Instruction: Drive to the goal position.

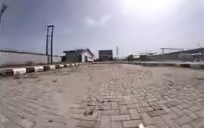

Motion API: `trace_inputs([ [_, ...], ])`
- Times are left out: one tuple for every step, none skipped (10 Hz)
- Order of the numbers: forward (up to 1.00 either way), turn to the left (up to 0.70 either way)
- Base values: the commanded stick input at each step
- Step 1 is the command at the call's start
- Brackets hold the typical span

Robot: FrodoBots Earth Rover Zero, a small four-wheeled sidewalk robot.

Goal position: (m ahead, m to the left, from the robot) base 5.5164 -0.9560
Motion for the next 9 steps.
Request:
trace_inputs([
  [1.0, 0.0],
  [1.0, 0.0],
  [1.0, 0.0],
  [1.0, 0.0],
  [1.0, 0.0],
  [1.0, 0.0],
  [1.0, 0.0],
  [1.0, 0.0],
  [1.0, 0.0],
])
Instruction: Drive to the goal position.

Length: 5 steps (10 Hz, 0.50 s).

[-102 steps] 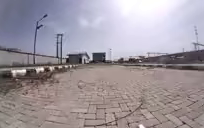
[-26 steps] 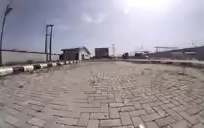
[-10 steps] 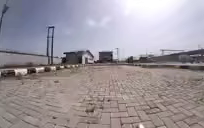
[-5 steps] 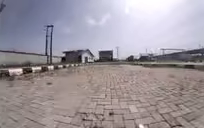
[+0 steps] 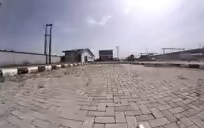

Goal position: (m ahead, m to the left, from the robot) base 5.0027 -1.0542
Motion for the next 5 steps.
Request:
trace_inputs([
  [1.0, 0.0],
  [1.0, 0.0],
  [1.0, 0.0],
  [1.0, 0.0],
  [1.0, 0.0],
])
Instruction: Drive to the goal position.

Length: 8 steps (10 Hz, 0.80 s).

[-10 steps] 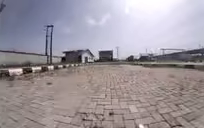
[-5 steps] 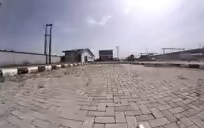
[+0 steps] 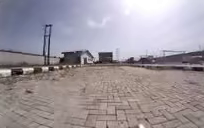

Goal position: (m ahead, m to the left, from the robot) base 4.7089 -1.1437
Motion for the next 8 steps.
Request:
trace_inputs([
  [1.0, 0.0],
  [1.0, 0.0],
  [1.0, 0.0],
  [1.0, 0.0],
  [1.0, 0.0],
  [1.0, 0.0],
  [1.0, 0.0],
  [1.0, 0.0],
])
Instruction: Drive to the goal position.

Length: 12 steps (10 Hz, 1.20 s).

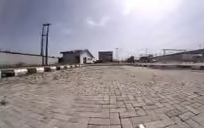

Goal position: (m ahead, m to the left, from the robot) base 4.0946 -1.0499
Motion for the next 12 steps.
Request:
trace_inputs([
  [1.0, 0.0],
  [1.0, 0.0],
  [1.0, 0.0],
  [1.0, 0.0],
  [1.0, 0.0],
  [1.0, -0.01],
  [1.0, -0.04],
  [1.0, -0.08],
  [1.0, -0.13],
  [1.0, -0.19],
  [1.0, -0.25],
  [1.0, -0.31],
])
